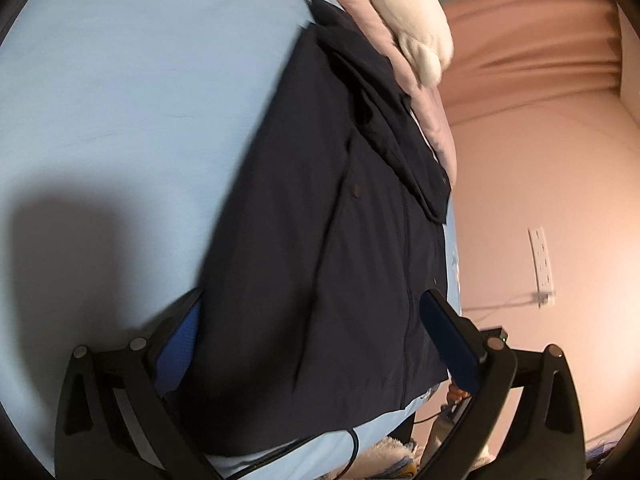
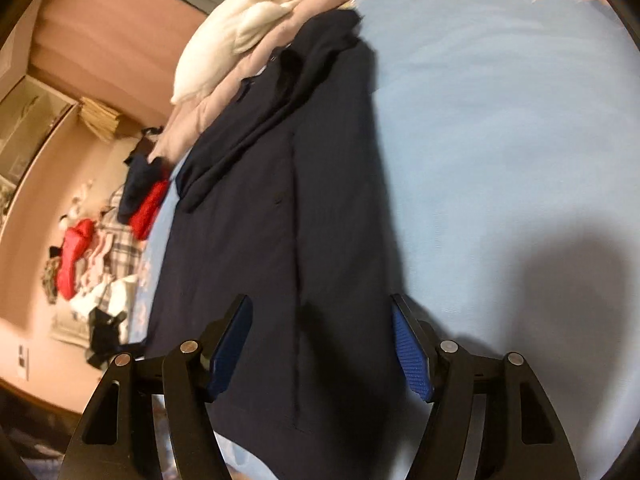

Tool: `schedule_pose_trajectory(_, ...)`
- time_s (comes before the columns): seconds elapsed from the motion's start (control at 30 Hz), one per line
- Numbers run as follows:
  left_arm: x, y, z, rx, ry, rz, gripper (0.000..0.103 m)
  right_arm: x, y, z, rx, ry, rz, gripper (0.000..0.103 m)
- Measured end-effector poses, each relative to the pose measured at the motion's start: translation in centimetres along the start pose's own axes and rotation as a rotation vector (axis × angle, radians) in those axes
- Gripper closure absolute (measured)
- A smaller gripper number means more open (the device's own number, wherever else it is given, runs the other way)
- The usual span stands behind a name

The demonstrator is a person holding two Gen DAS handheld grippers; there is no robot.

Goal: Fold large clothes
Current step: 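Move both tools to the jacket hem and grasp it with both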

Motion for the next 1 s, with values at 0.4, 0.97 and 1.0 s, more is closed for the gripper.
schedule_pose_trajectory(0.4,-3.4,-1.7,0.9,-0.088,0.095,-0.009,0.005,-0.8,2.8,1.3,0.053,0.014,-0.052,0.032)
schedule_pose_trajectory(0.97,-2.4,-0.7,2.6,-0.111,0.068,-0.086,0.016,-0.3,2.3,2.8,0.062,0.024,-0.061,0.032)
schedule_pose_trajectory(1.0,-2.5,-0.7,2.6,-0.118,0.063,-0.095,0.016,-0.3,2.4,2.7,0.066,0.021,-0.056,0.032)
Point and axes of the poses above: each gripper's, at about its wrist camera, not at the fingertips, and x roughly against the way its jaws point, y to its left, z to its underside, the point moved 10 cm from there along -x, roughly the way its jaws point, and after that the axes turned 15 degrees about z, right-handed, at the moved point
